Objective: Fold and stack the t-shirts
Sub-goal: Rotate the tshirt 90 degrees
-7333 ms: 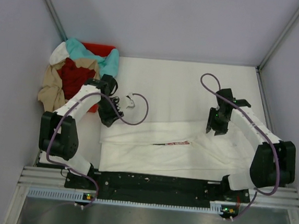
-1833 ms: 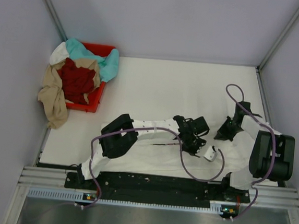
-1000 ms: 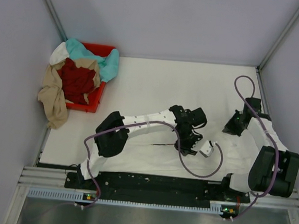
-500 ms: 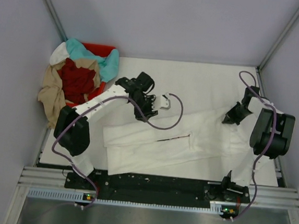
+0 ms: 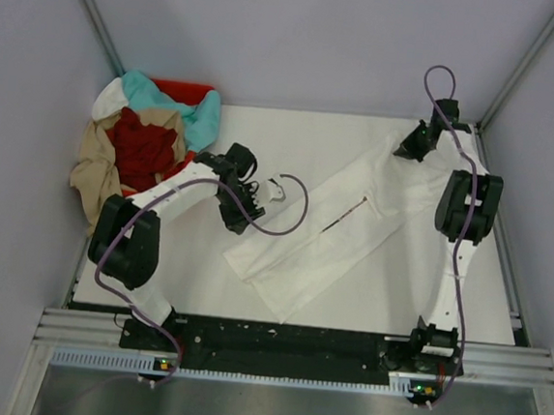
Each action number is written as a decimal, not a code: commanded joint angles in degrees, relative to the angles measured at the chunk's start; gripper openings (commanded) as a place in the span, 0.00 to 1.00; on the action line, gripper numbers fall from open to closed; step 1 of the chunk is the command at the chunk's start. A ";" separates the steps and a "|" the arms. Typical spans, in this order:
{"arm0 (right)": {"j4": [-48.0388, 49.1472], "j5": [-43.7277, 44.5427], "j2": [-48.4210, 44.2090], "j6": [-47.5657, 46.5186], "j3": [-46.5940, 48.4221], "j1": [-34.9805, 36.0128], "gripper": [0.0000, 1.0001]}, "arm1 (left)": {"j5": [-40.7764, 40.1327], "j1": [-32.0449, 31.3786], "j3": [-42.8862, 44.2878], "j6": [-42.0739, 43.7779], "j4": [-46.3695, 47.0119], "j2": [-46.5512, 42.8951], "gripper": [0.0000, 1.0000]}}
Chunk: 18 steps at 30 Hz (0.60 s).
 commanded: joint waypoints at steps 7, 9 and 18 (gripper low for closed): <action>-0.56 7.00 -20.68 -6.69 -23.92 -5.76 0.00 | -1.82 -0.25 -1.95 -1.36 7.64 4.96 0.39; -0.47 6.04 -19.98 -7.56 -26.83 -7.00 0.00 | 0.02 -0.52 -3.88 -0.49 8.17 4.79 0.39; -0.20 2.52 -8.65 -6.87 -19.31 -7.18 0.00 | 3.88 -6.48 -14.95 1.88 6.86 2.15 0.39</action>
